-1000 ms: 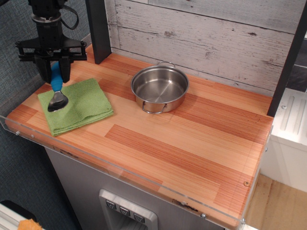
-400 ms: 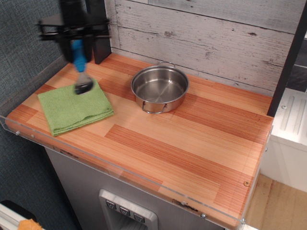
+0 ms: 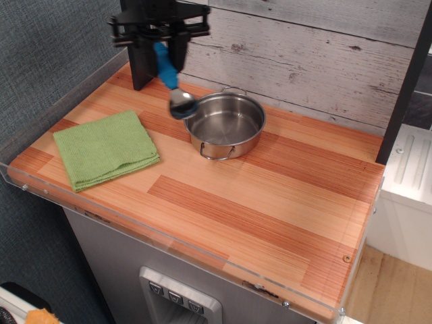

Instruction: Spoon the mixture into the pot and smooth the surface with a spatula.

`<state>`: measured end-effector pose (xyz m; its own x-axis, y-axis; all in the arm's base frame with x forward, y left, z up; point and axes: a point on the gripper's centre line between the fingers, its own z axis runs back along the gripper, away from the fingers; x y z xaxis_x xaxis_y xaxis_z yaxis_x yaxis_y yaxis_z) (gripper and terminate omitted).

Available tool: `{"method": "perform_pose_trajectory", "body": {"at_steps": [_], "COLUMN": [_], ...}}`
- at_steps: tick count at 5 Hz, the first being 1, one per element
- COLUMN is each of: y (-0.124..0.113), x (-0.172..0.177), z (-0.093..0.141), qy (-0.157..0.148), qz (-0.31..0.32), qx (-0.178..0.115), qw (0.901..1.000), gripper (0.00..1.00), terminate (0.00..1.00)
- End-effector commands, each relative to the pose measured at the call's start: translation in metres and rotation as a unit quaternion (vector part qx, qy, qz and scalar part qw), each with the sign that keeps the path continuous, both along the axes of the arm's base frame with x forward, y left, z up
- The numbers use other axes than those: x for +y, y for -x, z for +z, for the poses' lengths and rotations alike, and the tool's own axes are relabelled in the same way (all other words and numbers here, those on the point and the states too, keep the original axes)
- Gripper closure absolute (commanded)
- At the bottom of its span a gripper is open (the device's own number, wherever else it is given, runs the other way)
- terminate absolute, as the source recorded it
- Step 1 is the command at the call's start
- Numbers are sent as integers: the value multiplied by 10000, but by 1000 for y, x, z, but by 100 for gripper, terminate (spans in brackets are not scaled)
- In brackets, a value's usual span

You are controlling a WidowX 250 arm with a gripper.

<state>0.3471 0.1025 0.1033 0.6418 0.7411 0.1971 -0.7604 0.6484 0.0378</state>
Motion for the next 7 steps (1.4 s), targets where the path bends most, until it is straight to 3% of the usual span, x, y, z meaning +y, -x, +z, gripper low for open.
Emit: {"method": "perform_pose_trajectory", "body": {"at_steps": [1,2,3,6,7], "y": [-26,-30,-35,-46,-45], "x": [-9,-14,-17,-22,-20], "z": [-1,-7,-13,-24,-24], "qy": [-65,51,-367,-631,-598], "qz": [494,712,766,813,720], "qx": [-199,-152,-199,-171,-197], "qw": [9986,9973,9962,9945,9954], "gripper": [100,100,100,100,0], "terminate": [0,0,0,0,0]}}
